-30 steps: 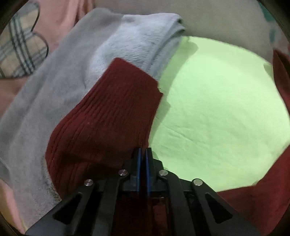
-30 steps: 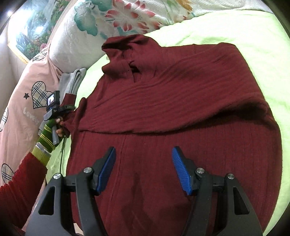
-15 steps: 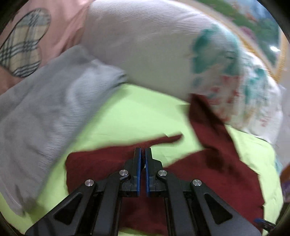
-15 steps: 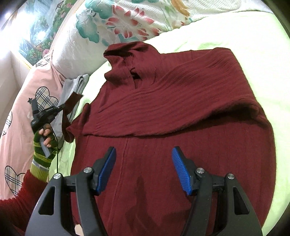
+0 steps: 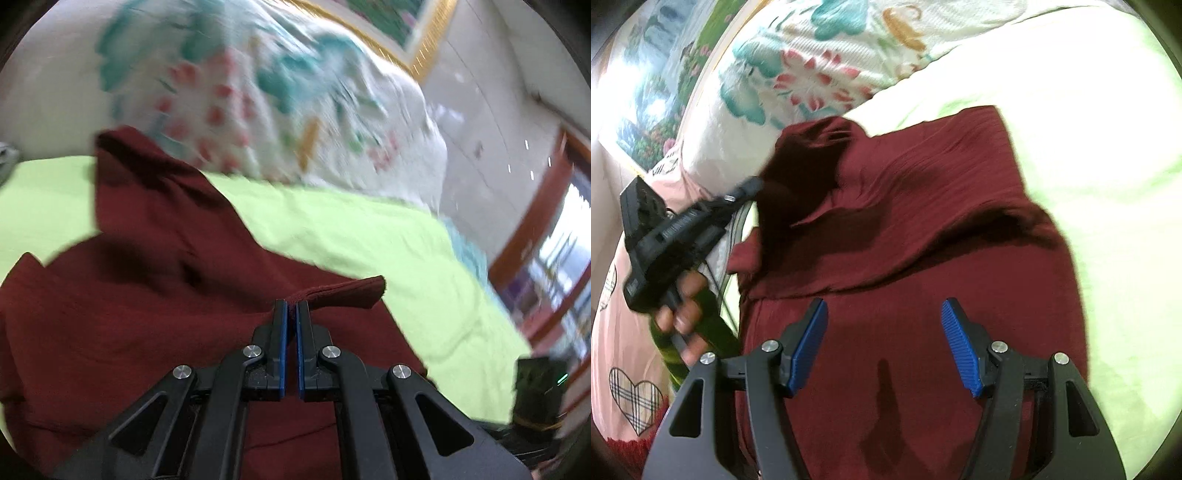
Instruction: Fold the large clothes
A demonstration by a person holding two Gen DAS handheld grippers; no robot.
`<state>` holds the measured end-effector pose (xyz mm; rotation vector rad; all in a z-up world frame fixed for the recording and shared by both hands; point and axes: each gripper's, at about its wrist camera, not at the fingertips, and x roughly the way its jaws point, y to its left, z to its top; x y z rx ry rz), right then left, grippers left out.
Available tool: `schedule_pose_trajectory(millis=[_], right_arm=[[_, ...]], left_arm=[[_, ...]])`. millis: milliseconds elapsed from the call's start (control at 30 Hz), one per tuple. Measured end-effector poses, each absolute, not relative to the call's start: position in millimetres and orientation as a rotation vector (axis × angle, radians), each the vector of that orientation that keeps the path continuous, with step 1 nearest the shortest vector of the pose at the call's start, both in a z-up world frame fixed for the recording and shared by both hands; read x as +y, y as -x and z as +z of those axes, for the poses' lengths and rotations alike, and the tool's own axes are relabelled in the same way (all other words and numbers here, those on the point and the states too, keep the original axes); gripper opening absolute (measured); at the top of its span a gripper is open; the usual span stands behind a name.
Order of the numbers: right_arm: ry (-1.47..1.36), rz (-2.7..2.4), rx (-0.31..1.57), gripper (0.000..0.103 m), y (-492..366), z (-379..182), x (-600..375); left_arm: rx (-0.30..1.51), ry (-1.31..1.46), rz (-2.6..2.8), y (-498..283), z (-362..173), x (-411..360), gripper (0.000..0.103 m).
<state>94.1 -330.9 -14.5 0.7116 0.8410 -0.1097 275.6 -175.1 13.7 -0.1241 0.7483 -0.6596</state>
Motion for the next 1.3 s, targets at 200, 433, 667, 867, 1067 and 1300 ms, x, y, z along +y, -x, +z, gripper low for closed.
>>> schedule_pose_trajectory(millis=[200, 433, 667, 867, 1067, 1300], right_arm=[[-0.745, -0.145, 0.829, 0.065, -89.0, -15.2, -344.9], [-0.744, -0.118, 0.818, 0.065, -115.5, -9.4, -344.9], [-0.776, -0.131, 0.824, 0.065, -152.8, -14.1, -354.8], [-0.886, -0.147, 0.896, 0.065, -183.8, -33.1, -359.2], [-0.882, -0.117, 0.930, 0.065, -213.0, -44.0, -340.6], [-0.814, -0.115, 0.754, 0.005, -203.0, -11.4, -338.5]], left_arm=[[0.871, 0.028, -0.660, -269.9, -38.5, -207.8, 0.005], [0.842, 0.077, -0.584, -243.6, -26.3, -132.5, 0.044], [0.795, 0.107, -0.227, -231.6, -20.5, -3.0, 0.047], [0.884, 0.114, -0.069, -253.8, -49.5, 60.8, 0.047], [0.917, 0.114, -0.062, -280.2, -60.1, 59.5, 0.048], [0.907, 0.186, -0.030, -281.0, -63.1, 73.5, 0.024]])
